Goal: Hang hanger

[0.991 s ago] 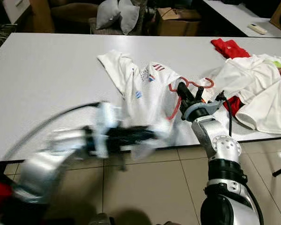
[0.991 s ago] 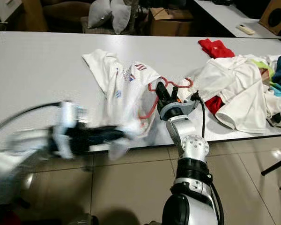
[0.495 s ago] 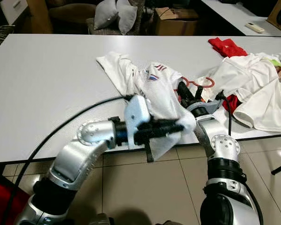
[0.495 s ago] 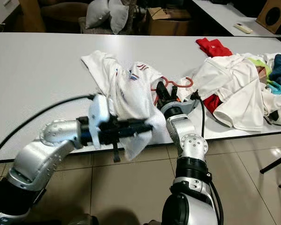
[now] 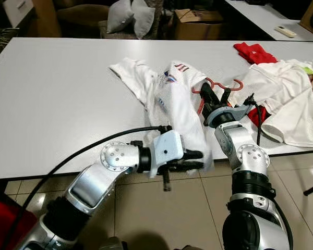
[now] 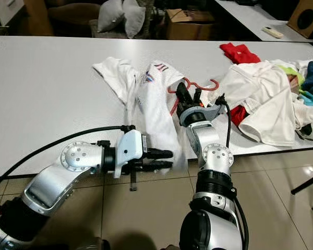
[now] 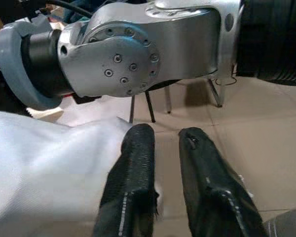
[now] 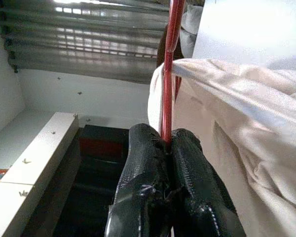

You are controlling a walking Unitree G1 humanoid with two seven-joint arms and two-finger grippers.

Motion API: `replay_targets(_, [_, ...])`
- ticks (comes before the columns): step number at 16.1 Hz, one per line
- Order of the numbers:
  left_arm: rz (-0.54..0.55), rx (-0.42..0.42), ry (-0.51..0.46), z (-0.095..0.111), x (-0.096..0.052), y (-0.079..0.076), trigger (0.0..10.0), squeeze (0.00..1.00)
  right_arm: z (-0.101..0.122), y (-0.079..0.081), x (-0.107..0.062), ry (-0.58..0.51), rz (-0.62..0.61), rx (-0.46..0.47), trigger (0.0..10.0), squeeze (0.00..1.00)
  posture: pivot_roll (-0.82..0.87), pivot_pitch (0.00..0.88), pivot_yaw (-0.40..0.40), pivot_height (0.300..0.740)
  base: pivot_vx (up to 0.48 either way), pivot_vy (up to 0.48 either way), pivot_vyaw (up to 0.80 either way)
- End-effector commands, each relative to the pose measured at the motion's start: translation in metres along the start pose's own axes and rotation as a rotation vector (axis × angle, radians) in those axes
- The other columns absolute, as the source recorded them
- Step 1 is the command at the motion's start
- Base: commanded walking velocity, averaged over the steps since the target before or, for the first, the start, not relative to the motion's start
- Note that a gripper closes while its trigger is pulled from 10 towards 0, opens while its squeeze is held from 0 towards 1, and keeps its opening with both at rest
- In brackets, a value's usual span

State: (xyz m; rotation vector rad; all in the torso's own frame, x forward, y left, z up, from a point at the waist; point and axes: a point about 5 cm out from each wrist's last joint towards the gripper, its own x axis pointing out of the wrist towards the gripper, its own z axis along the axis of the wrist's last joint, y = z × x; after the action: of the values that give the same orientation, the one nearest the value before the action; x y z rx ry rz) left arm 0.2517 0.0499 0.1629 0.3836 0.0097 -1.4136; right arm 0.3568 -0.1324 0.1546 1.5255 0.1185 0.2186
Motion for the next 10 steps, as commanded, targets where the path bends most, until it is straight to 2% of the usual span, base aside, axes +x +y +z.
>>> replay_targets(1, [-0.012, -0.021, -0.019, 0.002, -0.001, -0.003, 10.0, 1.00, 0.002, 0.011, 0.005, -0.021, 0.043, 0.010, 10.0, 0.00, 0.02, 0.039, -0.052, 0.740, 0.000, 0.000, 0.00])
replay_targets(4, [0.004, -0.116, -0.066, 0.000, -0.011, -0.008, 10.0, 1.00, 0.009, 0.013, 0.001, -0.029, 0.073, -0.004, 10.0, 0.00, 0.03, 0.040, -0.048, 0.740, 0.000, 0.000, 0.00])
replay_targets(5, [0.034, -0.189, -0.113, 0.000, -0.022, -0.010, 10.0, 1.00, 0.010, 0.013, -0.002, -0.018, 0.084, -0.041, 10.0, 0.00, 0.02, 0.040, -0.042, 0.740, 0.000, 0.000, 0.00])
replay_targets(7, [0.098, -0.251, -0.155, -0.003, -0.034, -0.008, 10.0, 1.00, 0.010, 0.012, -0.006, -0.010, 0.093, -0.062, 10.0, 0.00, 0.02, 0.040, -0.039, 0.740, 0.000, 0.000, 0.00])
replay_targets(8, [0.188, -0.304, -0.157, -0.009, -0.048, -0.004, 10.0, 0.88, 0.013, 0.011, -0.010, -0.016, 0.093, -0.099, 10.0, 0.00, 0.02, 0.042, -0.038, 0.740, 0.000, 0.000, 0.00])
replay_targets(9, [0.221, -0.323, -0.162, -0.011, -0.053, -0.002, 10.0, 0.11, 0.014, 0.011, -0.012, -0.026, 0.096, -0.097, 10.0, 0.00, 0.03, 0.043, -0.038, 0.740, 0.000, 0.000, 0.00])
replay_targets(10, [0.312, -0.340, -0.175, -0.015, -0.068, 0.004, 10.0, 0.00, 0.016, 0.010, -0.015, -0.033, 0.097, -0.081, 10.0, 0.00, 0.03, 0.044, -0.037, 0.740, 0.000, 0.000, 0.00])
